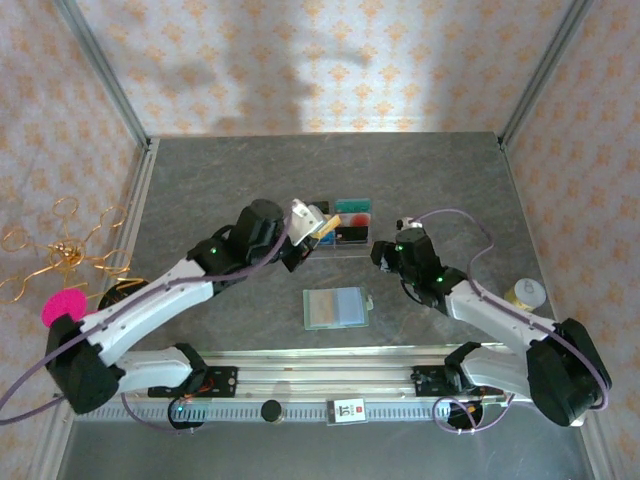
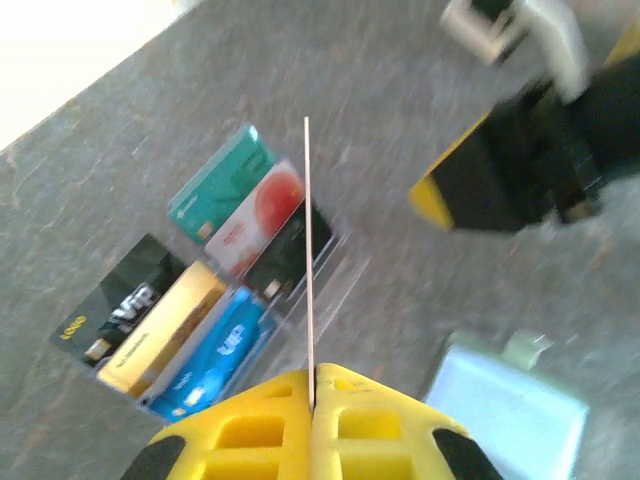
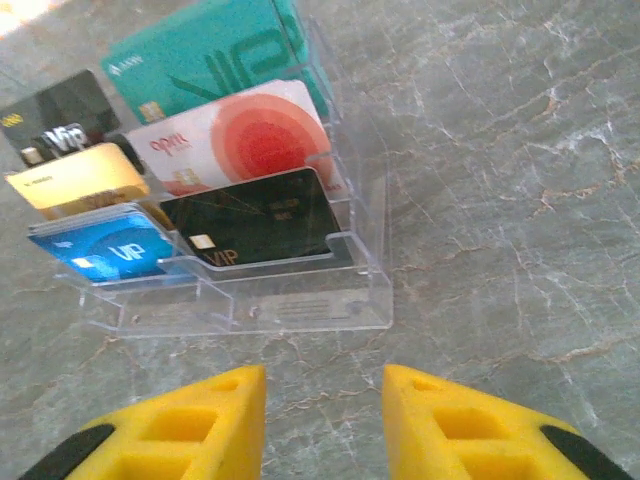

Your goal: Take the credit cards out of the card holder

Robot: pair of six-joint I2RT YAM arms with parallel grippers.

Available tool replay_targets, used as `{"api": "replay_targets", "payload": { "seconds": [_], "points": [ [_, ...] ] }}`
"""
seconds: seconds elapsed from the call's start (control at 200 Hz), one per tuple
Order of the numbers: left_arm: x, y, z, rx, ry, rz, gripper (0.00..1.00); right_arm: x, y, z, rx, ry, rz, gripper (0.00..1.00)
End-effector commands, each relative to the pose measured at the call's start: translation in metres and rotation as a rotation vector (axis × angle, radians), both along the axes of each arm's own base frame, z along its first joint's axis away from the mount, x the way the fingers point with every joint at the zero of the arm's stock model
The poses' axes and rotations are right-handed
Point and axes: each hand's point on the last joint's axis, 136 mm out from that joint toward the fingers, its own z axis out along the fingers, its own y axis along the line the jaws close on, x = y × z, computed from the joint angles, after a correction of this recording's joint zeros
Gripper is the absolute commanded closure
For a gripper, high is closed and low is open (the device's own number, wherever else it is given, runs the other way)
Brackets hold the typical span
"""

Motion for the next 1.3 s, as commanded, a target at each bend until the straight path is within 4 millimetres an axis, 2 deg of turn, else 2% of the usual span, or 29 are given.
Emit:
{"api": "replay_targets", "payload": {
  "seconds": [0.0, 0.15, 0.325, 0.556, 0.796, 0.946, 1.131, 1.156, 1.296],
  "points": [
    [0.009, 0.024, -0.021, 0.234, -0.006, -0.112, 1.00, -0.004, 0.002, 0.010, 0.038, -0.033, 0.019, 0.67],
    [0.026, 0.026, -0.033, 0.333, -0.044, -0.169, 1.00, -0.010, 0.003, 0.007, 0.055, -0.029, 0.034, 0.67],
    [0.050, 0.031, -0.053, 0.412, -0.053, -0.202, 1.00, -0.006, 0.004, 0.010, 0.036, -0.035, 0.040, 0.67],
    [0.080, 0.041, -0.053, 0.424, -0.026, -0.231, 1.00, -0.003, 0.004, 0.010, 0.006, -0.019, 0.043, 0.67],
    [0.088, 0.037, -0.062, 0.450, -0.005, -0.278, 1.00, 0.005, 0.007, 0.006, -0.021, 0.001, 0.040, 0.67],
    [0.087, 0.028, -0.056, 0.418, -0.006, -0.312, 1.00, 0.010, 0.010, 0.005, -0.030, 0.006, 0.043, 0.67],
    [0.089, 0.027, -0.066, 0.430, 0.010, -0.327, 1.00, 0.013, 0.010, 0.009, -0.028, -0.004, 0.040, 0.67],
    [0.089, 0.026, -0.066, 0.427, 0.009, -0.331, 1.00, 0.013, 0.010, 0.001, -0.040, 0.016, 0.040, 0.67],
    [0.091, 0.022, -0.068, 0.418, 0.021, -0.347, 1.00, 0.014, 0.010, 0.000, -0.042, 0.019, 0.038, 0.67]
  ]
}}
